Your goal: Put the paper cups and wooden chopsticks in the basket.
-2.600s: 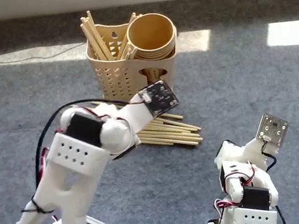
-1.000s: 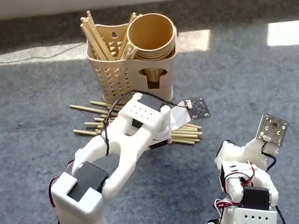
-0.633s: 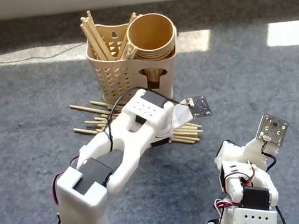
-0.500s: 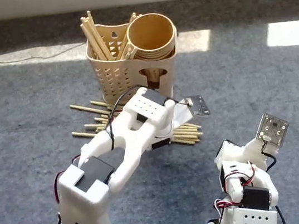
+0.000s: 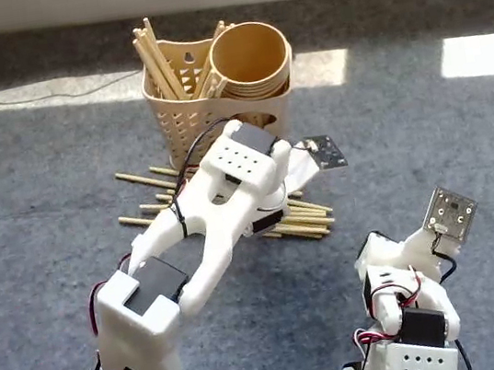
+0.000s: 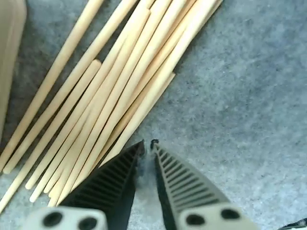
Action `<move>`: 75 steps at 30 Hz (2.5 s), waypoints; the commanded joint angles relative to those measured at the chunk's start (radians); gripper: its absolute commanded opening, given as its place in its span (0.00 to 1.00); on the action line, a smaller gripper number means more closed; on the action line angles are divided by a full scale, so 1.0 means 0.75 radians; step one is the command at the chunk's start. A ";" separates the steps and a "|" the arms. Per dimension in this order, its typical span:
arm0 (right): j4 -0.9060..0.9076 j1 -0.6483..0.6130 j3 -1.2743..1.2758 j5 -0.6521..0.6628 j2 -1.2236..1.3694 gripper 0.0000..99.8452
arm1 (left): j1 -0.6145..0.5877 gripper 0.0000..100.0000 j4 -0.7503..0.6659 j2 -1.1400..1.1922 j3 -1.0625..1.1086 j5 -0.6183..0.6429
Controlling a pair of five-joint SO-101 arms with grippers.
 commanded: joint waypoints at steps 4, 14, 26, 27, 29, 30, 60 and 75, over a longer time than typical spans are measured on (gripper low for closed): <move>-0.044 0.013 0.136 -0.002 -0.013 0.01 | 0.089 0.10 -0.059 -0.003 -0.009 0.012; -0.044 0.013 0.136 -0.002 -0.013 0.01 | 0.024 0.10 -0.354 -0.001 0.202 -0.049; -0.048 0.040 0.136 -0.002 -0.013 0.01 | 0.015 0.01 -0.340 -0.017 0.281 -0.049; -0.048 0.040 0.136 -0.002 -0.013 0.01 | 0.017 0.01 -0.315 -0.017 0.265 -0.049; -0.048 0.040 0.136 -0.002 -0.013 0.01 | 0.017 0.01 -0.245 -0.017 0.232 -0.047; -0.048 0.040 0.136 -0.002 -0.013 0.01 | 0.017 0.01 -0.217 -0.017 0.218 -0.047; -0.048 0.040 0.136 -0.002 -0.013 0.01 | -0.054 0.10 -0.401 0.083 0.114 -0.051; -0.052 0.040 0.136 -0.002 -0.013 0.01 | 0.154 0.00 -0.076 -0.179 0.124 -0.045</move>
